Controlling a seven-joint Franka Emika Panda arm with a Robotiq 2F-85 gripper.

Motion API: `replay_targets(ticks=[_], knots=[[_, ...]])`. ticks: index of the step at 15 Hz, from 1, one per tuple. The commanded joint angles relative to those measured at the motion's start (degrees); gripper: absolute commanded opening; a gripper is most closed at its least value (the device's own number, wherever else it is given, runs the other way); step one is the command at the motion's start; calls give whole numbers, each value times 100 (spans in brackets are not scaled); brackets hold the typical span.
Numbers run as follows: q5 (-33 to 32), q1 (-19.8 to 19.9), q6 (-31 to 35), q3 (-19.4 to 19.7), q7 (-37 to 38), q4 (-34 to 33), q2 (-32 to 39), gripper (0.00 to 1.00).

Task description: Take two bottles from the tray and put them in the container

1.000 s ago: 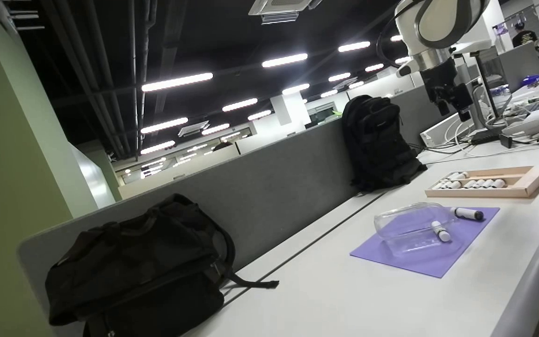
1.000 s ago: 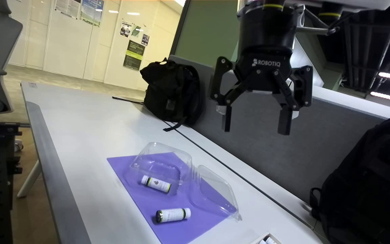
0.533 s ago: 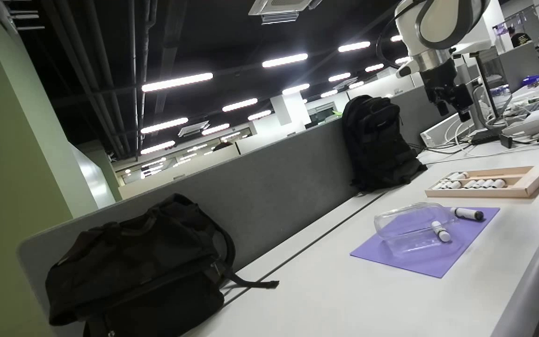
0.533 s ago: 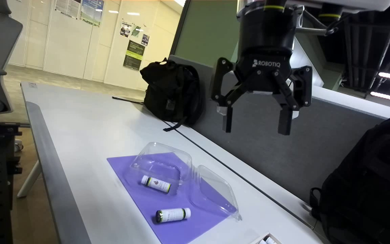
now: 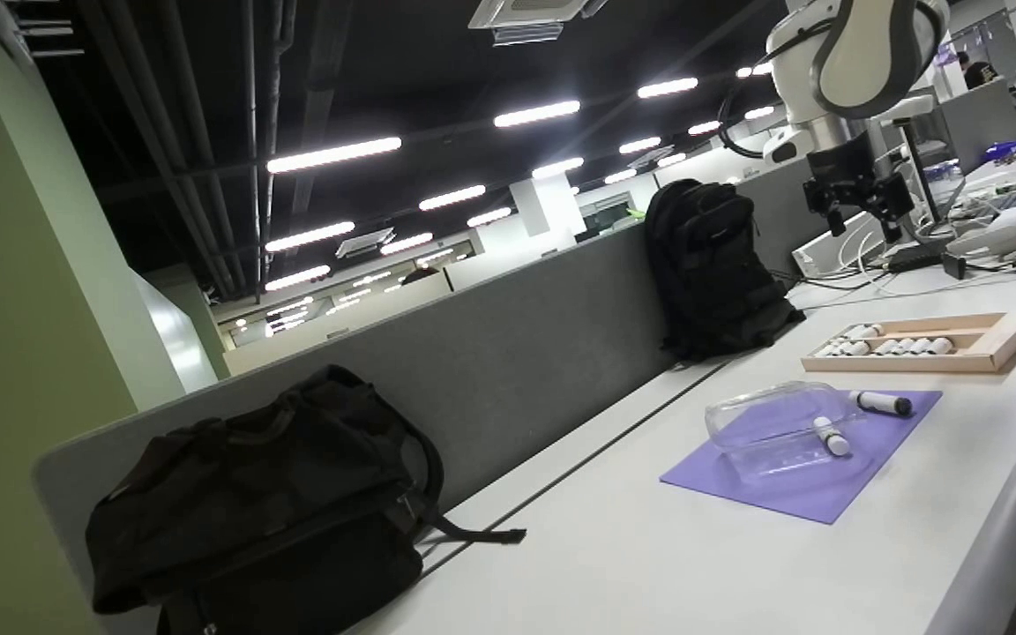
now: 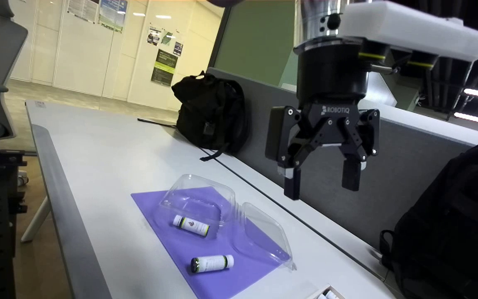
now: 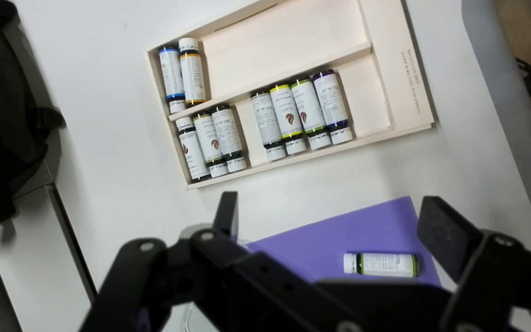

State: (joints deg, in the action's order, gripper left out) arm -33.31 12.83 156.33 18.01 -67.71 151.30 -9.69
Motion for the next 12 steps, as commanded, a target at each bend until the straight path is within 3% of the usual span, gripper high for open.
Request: replay_targets(ticks=[1,4,5,6,12], knots=[[-38,194,608,174,-911,-52,369,100],[258,369,843,279,-1463,-295,890,100],[168,490,549,241,-1125,-534,1090,100],[195,438,673,165,-1245,-118,663,100],[185,544,644,204,-1236,-440,1084,100]])
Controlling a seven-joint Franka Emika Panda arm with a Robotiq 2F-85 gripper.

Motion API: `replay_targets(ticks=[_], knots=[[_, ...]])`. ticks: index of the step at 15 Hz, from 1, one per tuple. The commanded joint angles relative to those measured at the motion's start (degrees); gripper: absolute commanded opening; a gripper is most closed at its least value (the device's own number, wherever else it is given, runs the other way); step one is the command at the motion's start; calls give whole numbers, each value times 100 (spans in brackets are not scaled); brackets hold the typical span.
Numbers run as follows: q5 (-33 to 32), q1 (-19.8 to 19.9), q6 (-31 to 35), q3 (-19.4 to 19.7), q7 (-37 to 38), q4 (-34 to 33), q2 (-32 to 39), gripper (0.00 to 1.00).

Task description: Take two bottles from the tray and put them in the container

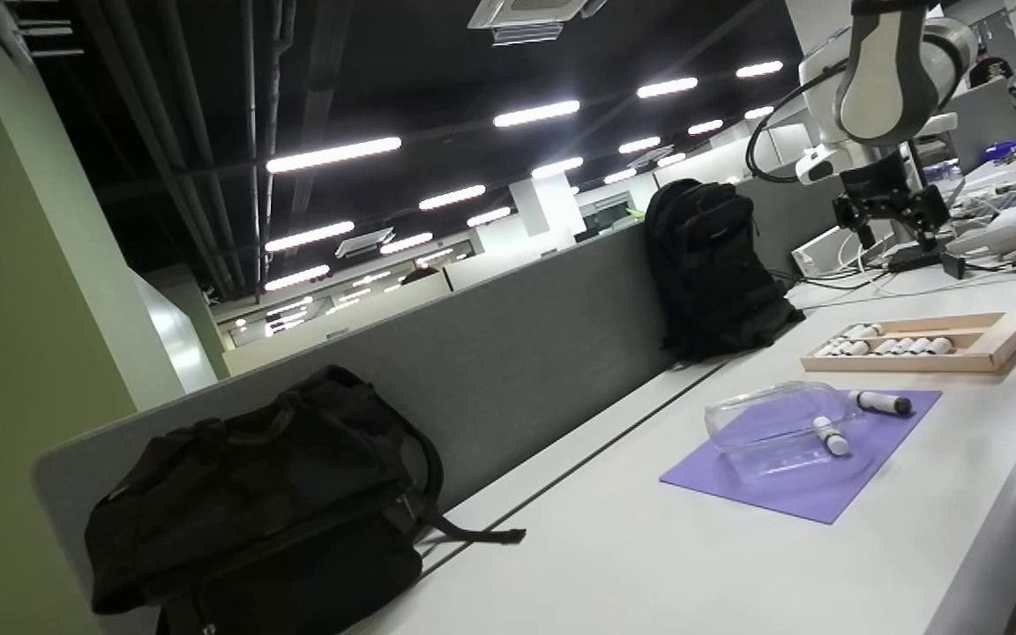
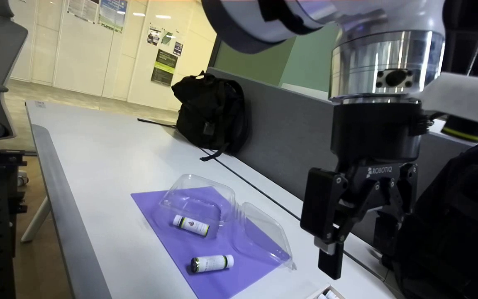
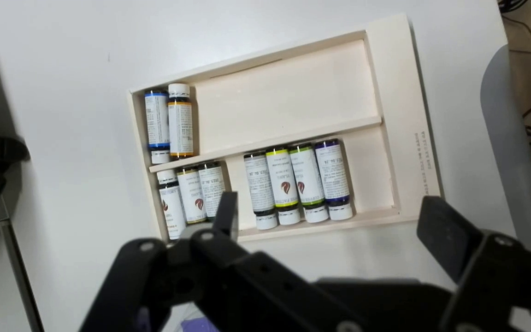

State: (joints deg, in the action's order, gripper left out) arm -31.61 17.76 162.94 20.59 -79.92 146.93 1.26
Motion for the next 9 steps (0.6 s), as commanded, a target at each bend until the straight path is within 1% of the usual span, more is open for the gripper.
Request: replay_targets(ticks=[1,3,6,9], knots=[[15,50,-19,-55,-15,-4,-10,100],[80,58,-15,-56,-113,-12,95,100],[0,128,39,11,-1,-87,522,100],[174,226,2,-7,-78,-159,971,100]])
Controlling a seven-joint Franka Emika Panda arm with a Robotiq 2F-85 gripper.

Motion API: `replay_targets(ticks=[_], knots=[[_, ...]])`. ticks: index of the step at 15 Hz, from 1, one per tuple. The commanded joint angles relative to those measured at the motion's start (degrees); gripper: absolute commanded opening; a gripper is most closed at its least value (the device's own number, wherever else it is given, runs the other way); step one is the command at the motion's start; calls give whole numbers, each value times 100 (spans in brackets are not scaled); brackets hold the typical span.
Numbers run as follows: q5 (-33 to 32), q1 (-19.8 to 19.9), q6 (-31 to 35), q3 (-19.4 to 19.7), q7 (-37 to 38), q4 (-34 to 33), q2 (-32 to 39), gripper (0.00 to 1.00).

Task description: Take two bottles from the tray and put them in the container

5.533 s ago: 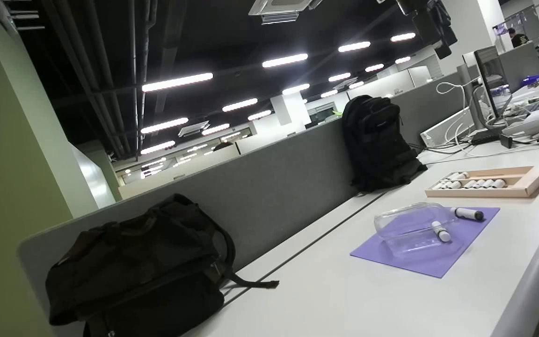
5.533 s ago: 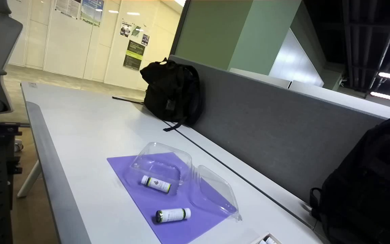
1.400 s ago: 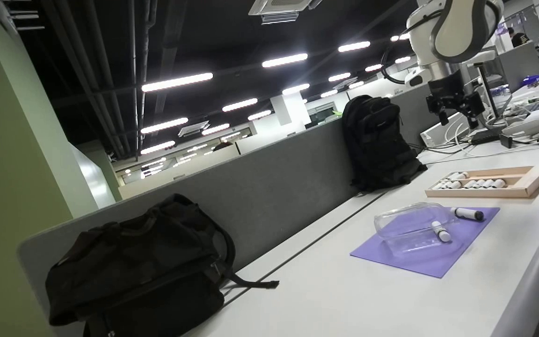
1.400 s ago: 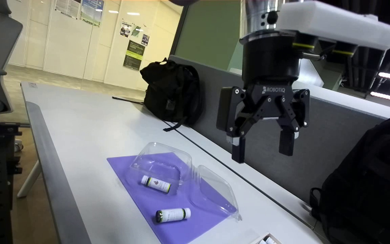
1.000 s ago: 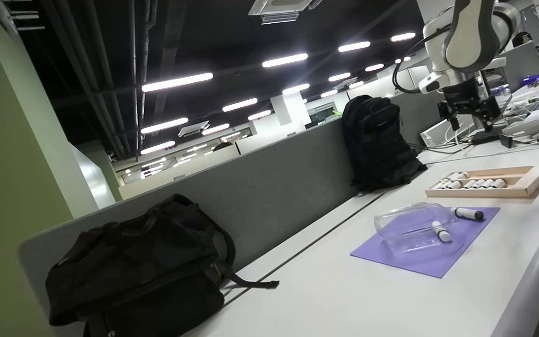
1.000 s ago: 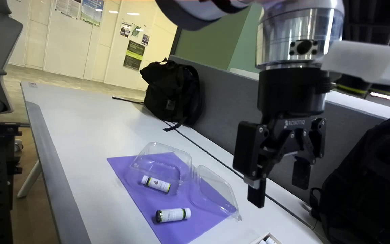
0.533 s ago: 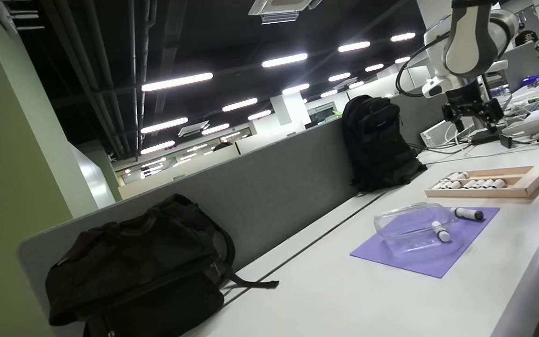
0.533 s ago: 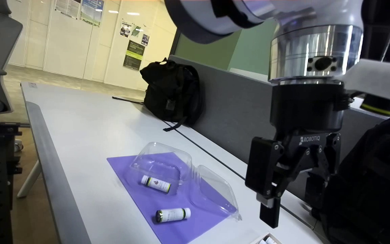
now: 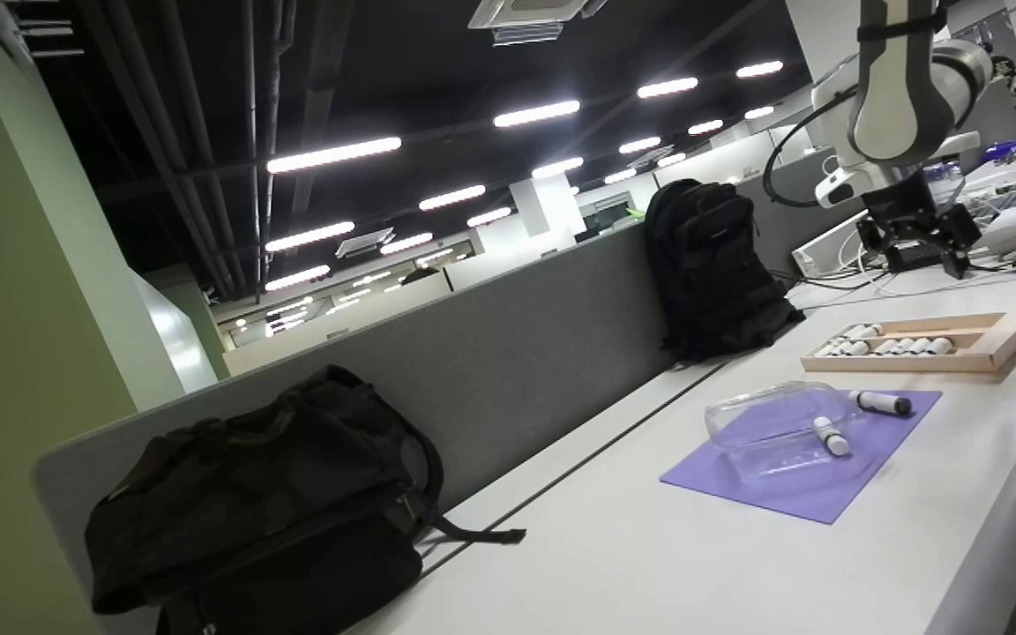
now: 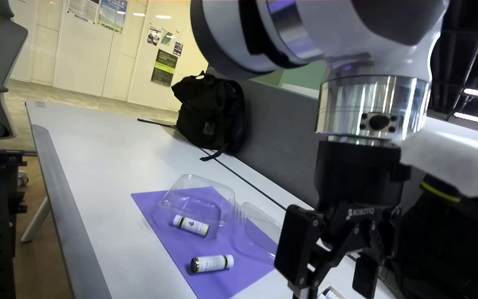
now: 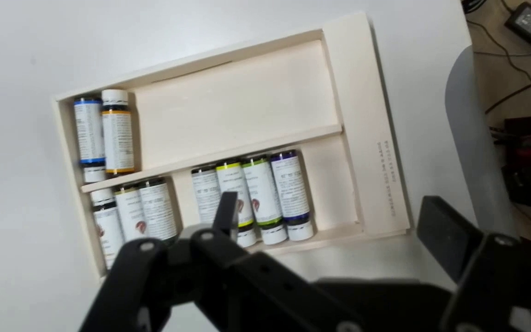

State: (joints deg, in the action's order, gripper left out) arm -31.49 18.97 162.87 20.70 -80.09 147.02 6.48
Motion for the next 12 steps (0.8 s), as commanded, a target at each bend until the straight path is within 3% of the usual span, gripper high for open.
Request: replay_targets(ticks=[1,5,9,12], knots=[[215,137,-12,-25,-57,-200,584,100],[1097,609,710,-422,-725,-115,1036,100],[2115,1511,1213,-1405,-1587,-149,1336,100],[2535,2260,1268,-2182,-2025,-287,1525,100]])
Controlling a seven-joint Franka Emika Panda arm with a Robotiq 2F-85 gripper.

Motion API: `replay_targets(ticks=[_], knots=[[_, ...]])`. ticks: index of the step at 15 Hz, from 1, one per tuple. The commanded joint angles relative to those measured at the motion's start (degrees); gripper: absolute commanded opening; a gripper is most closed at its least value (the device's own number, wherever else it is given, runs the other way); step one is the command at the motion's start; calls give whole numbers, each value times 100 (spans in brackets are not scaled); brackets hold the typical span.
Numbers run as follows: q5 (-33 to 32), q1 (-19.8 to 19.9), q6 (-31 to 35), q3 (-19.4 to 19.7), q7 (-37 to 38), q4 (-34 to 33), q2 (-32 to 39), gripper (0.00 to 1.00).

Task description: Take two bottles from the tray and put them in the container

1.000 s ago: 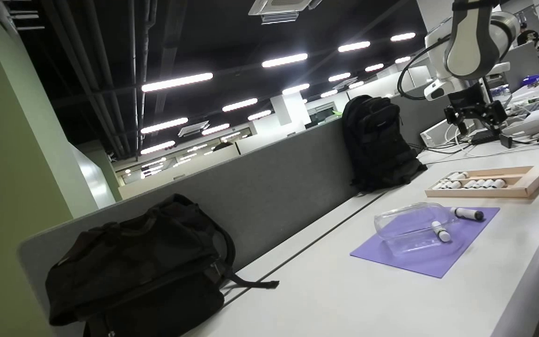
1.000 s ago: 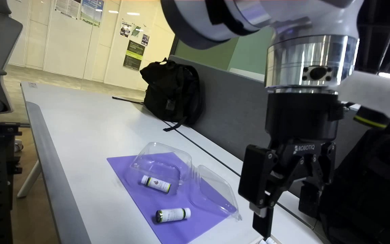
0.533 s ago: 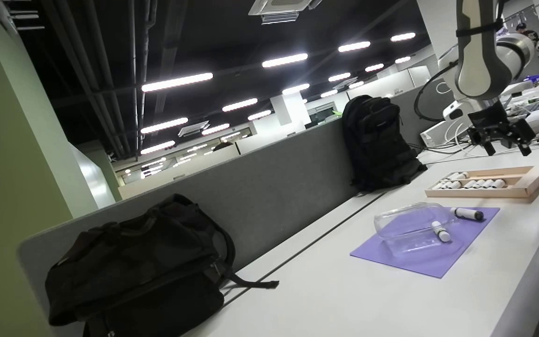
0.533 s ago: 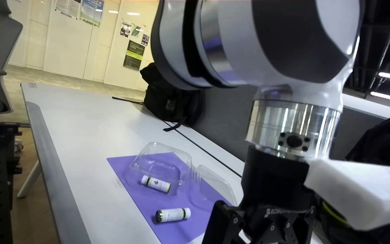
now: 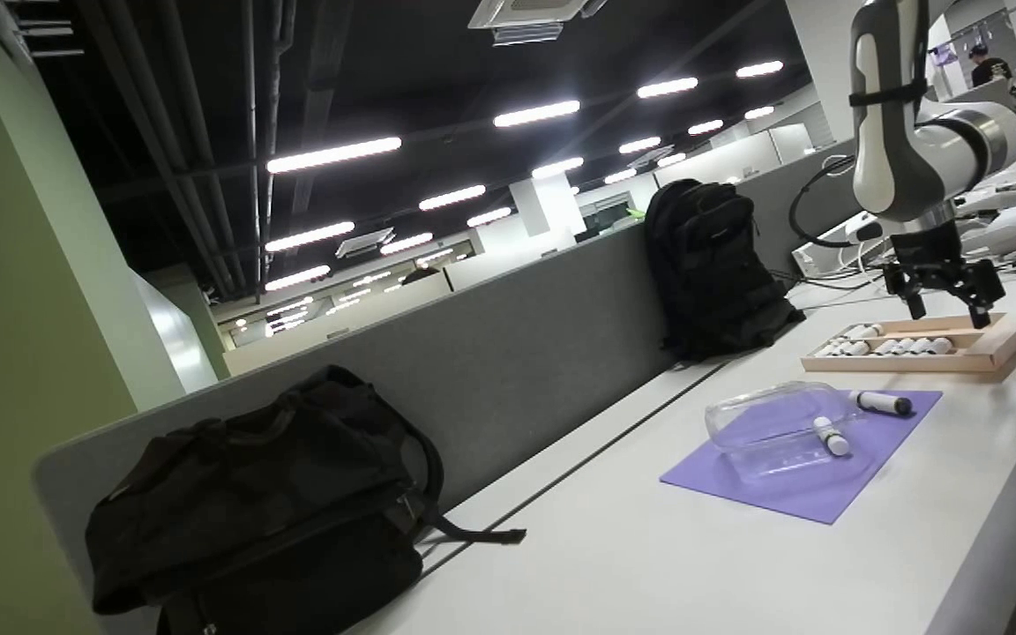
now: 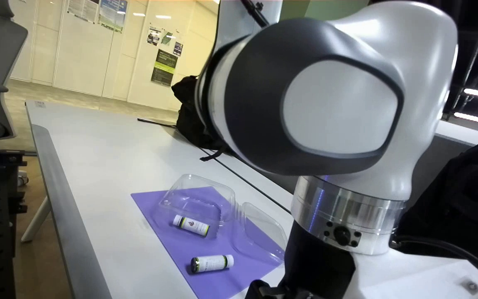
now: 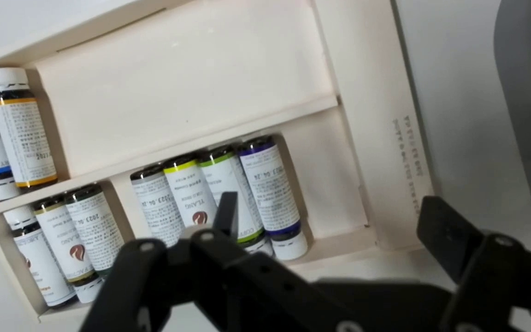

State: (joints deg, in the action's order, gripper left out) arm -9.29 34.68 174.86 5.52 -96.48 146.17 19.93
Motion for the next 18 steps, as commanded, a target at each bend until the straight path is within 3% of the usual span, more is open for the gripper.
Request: replay_targets(ticks=[1,5,8,13,18], knots=[[423,935,8,-913,-514,-261,230,100],[717,1828,-188,-1730,-886,-537,471,100],[794,2248,-192,-2061,-1025,-690,628,100],[691,2553,-25,-2244,-1124,-776,809,100],[368,2349,193,-2038,-1081,-809,914,100]])
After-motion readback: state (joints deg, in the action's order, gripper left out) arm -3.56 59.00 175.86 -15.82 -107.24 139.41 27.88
